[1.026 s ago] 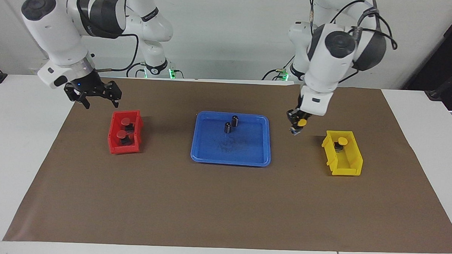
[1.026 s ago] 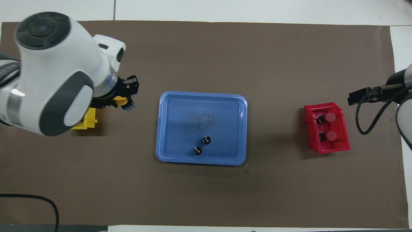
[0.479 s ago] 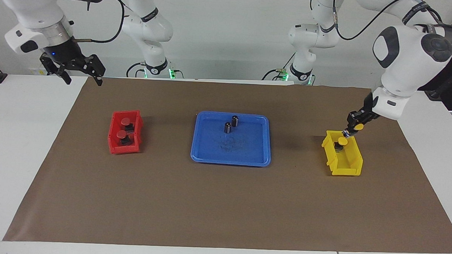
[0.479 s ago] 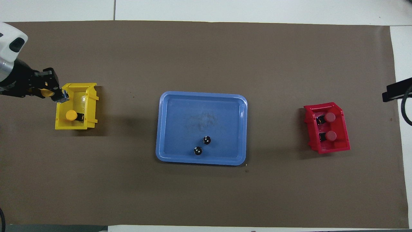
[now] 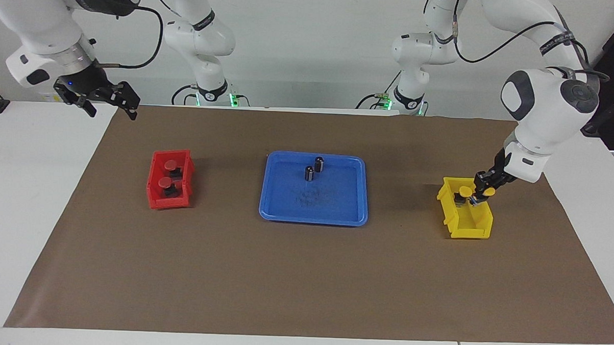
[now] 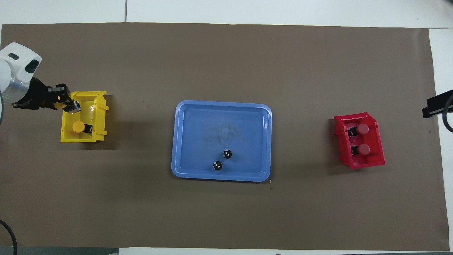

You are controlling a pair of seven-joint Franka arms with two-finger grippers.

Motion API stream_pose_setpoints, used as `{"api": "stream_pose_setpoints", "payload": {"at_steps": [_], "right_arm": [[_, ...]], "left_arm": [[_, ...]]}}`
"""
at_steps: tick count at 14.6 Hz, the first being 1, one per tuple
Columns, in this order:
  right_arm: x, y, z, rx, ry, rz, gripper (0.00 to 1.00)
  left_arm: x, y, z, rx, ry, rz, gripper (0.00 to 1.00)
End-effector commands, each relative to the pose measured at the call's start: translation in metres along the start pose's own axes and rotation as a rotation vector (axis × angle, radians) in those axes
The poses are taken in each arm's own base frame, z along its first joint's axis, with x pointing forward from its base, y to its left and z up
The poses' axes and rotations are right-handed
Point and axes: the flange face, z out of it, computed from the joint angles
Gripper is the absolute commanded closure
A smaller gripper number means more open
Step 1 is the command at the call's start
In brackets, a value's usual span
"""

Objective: Sort red and yellow buttons by color
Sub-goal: 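Lower the yellow button into the yellow bin and open the left gripper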

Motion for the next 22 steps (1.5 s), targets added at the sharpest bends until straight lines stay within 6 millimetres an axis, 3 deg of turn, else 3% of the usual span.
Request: {"api": "stream_pose_setpoints", "payload": {"at_steps": [1, 4, 10, 11, 13, 14, 16, 19, 20, 22], "right_arm": [[-0.007, 0.001, 0.004, -0.003, -0.012, 0.019, 0.0], [-0.008, -0.006, 0.004, -0.004, -0.014, 0.002, 0.0], [-0.008, -0.007, 0.004, -0.004, -0.017, -0.004, 0.0], [-0.008, -0.007, 0.004, -0.004, -0.017, -0.004, 0.0], [-0.008, -0.008, 0.004, -0.004, -0.016, -0.007, 0.0], [-0.008, -0.008, 0.004, -0.004, -0.016, -0.006, 0.0], [-0.008, -0.007, 0.004, -0.004, -0.017, -0.004, 0.0], [-0.008, -0.008, 0.004, -0.004, -0.018, -0.007, 0.0], [-0.008, -0.008, 0.004, -0.004, -0.017, -0.006, 0.0], [-0.008, -0.007, 0.004, -0.004, -0.017, -0.004, 0.0]], "left_arm": [[-0.003, -0.01, 0.015, -0.017, 0.043, 0.017, 0.98], [-0.004, -0.009, 0.051, -0.021, 0.074, 0.016, 0.98], [0.0, -0.001, 0.082, -0.02, 0.079, 0.027, 0.98], [0.0, -0.001, 0.083, -0.02, 0.082, 0.028, 0.88], [0.0, -0.001, 0.081, -0.019, 0.076, 0.025, 0.46], [0.0, 0.0, 0.08, -0.018, 0.067, 0.029, 0.38], [0.003, 0.001, 0.066, -0.013, 0.046, 0.031, 0.35], [0.007, 0.002, 0.029, -0.003, -0.005, 0.038, 0.33], [0.007, 0.002, 0.013, 0.015, -0.036, 0.066, 0.26], [0.007, -0.002, -0.023, 0.085, -0.094, 0.217, 0.0]]}}
